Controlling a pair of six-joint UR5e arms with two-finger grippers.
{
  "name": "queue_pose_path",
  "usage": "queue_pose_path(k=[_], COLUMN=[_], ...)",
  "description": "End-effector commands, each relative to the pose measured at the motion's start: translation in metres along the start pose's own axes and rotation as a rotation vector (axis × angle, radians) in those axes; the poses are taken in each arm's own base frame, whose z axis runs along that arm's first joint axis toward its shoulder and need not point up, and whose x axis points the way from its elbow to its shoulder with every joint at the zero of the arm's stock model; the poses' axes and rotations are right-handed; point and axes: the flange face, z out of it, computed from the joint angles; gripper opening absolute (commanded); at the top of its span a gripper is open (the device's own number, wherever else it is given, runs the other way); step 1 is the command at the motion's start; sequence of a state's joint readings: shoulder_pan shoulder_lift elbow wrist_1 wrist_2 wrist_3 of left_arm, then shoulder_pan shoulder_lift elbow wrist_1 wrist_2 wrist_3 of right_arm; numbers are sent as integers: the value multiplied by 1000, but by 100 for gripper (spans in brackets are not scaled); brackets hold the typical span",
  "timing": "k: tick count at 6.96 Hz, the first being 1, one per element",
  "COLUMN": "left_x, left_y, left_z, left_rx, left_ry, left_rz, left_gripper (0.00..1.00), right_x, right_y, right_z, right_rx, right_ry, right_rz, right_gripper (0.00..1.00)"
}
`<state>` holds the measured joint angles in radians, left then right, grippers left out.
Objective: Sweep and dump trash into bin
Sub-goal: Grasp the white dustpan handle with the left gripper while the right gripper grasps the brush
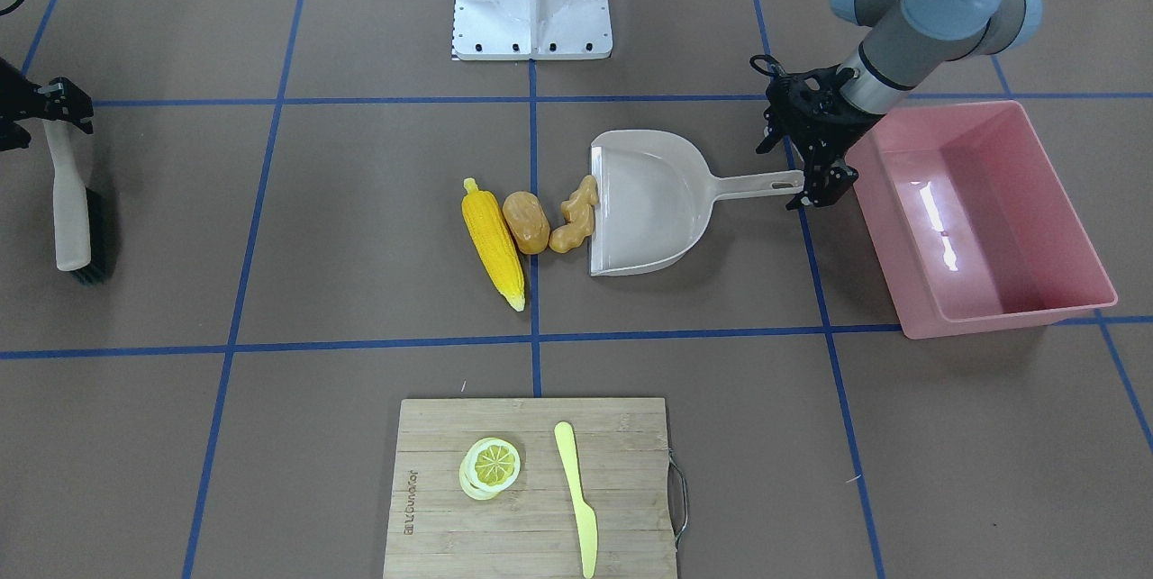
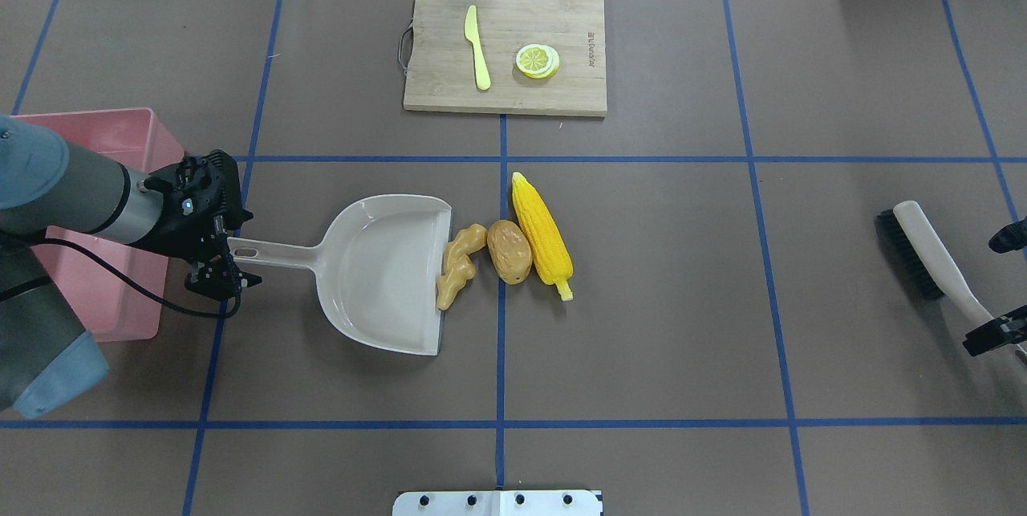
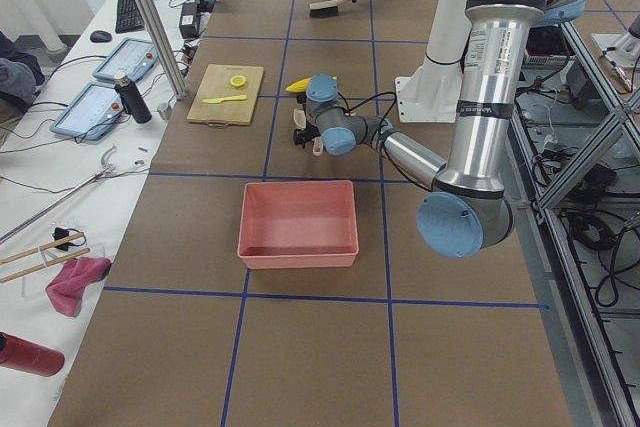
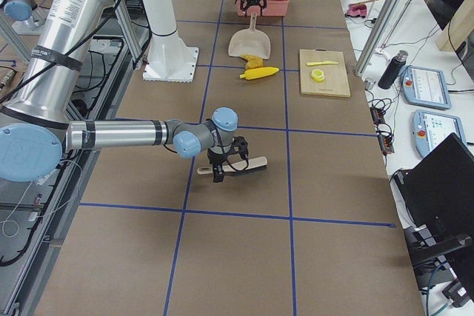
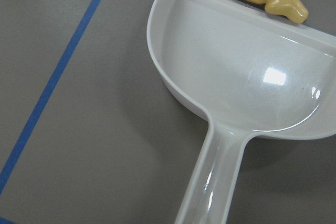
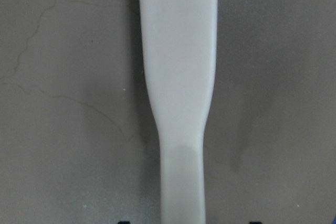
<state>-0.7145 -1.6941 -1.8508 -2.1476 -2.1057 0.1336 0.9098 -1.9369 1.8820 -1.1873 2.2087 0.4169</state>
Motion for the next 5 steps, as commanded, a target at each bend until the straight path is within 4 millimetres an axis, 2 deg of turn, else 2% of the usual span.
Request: queue_pose_path(k=[1, 3, 4, 5], left_x=[4, 1, 7, 11], left_y=[1, 5, 3, -1], left_z=[7, 17, 26, 23], left_rx=[-3, 4, 17, 44], left_ry=[11, 11, 25, 27], left_rz=[79, 96, 112, 129], left_gripper=[98, 97, 97, 94], right_x=[-1, -2, -10, -15], right_y=[0, -1, -3, -9], right_z=[0, -2, -15, -42], right_rx=[0, 9, 35, 94], right_ry=[1, -3, -11, -25], right_rz=[-6, -21, -47, -43], right_gripper=[0, 0, 0, 0])
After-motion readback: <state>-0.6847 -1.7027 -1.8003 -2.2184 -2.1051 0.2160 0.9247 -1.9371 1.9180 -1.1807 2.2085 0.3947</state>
